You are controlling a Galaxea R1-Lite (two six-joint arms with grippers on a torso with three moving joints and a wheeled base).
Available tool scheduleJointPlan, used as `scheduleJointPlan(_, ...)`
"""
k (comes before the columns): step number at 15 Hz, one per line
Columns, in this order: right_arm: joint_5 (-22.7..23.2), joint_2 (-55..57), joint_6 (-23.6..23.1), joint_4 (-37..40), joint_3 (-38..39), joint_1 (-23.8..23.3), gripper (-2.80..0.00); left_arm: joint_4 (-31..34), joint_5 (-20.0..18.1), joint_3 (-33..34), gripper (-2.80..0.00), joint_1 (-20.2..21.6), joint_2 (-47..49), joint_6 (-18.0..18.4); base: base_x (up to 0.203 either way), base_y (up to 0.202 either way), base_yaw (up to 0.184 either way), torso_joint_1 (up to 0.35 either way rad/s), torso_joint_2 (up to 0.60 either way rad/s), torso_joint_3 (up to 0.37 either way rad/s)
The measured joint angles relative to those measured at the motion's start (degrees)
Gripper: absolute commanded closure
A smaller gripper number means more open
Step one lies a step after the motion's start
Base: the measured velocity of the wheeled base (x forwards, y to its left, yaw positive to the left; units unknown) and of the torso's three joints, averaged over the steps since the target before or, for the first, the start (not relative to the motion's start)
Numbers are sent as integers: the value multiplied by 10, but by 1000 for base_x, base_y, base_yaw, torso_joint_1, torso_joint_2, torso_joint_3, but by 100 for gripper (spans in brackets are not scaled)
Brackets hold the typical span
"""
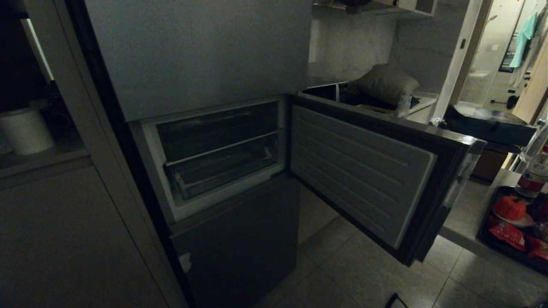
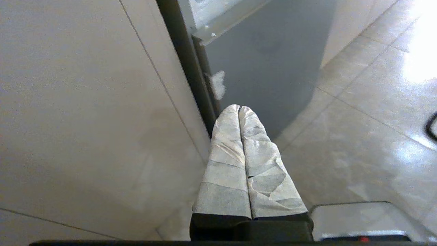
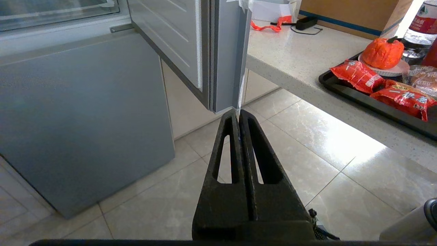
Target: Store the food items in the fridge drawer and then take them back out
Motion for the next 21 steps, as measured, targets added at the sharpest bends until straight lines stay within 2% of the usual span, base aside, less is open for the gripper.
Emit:
scheduleJointPlan(4, 0, 0, 0, 0, 0, 0, 0, 4, -1, 3, 0, -18, 2, 4, 0, 0, 0, 0, 0, 0)
scheduleJointPlan(5, 0, 0, 0, 0, 0, 0, 0, 4, -1, 2, 0, -32, 5, 4, 0, 0, 0, 0, 0, 0)
scheduleJointPlan(8, 0, 0, 0, 0, 0, 0, 0, 1, 2, 3, 0, -108, 2, -4, 0, 0, 0, 0, 0, 0)
scheduleJointPlan(9, 0, 0, 0, 0, 0, 0, 0, 0, 6, 4, 0, -114, -2, -13, 0, 0, 0, 0, 0, 0)
scheduleJointPlan(13, -1, 0, 0, 1, 0, 0, 0, 12, 10, 0, 0, -87, -48, -20, 0, 0, 0, 0, 0, 0)
scheduleJointPlan(17, -1, 0, 0, 1, -1, 0, 0, 16, 0, -1, 0, -86, -122, -14, 0, 0, 0, 0, 0, 0)
scheduleJointPlan(21, -1, 0, 2, 0, 0, 0, 0, 16, 27, 0, 0, -87, -153, -59, 0, 0, 0, 0, 0, 0)
